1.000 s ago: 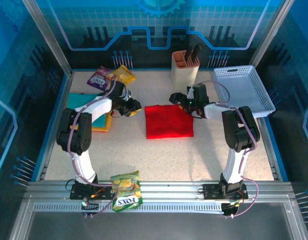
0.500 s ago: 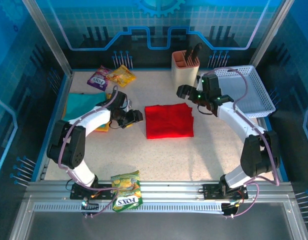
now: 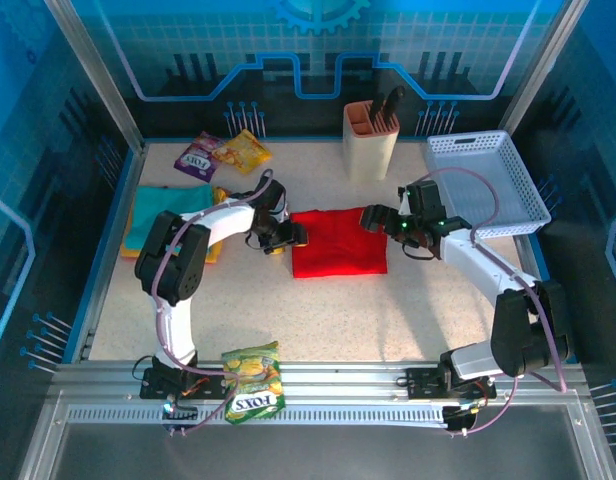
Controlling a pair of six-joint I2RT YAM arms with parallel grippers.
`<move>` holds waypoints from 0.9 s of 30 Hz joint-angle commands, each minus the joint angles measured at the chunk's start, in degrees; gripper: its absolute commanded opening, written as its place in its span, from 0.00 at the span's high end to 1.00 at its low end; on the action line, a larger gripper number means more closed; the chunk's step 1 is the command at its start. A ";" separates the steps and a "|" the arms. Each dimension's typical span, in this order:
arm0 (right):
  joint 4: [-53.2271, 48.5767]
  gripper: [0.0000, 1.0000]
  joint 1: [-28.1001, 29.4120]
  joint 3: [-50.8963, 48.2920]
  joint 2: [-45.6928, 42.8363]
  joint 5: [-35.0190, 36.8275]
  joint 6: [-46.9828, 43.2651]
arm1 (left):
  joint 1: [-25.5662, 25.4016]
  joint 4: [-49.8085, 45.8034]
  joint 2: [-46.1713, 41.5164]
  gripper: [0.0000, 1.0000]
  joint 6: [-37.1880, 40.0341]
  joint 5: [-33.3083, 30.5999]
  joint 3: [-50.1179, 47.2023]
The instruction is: Fold and stack the t-shirts
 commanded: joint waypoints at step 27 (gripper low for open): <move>3.06 0.00 -4.01 -5.50 -4.68 -5.94 3.10 | -4.74 3.87 6.98 0.58 -3.94 7.63 4.37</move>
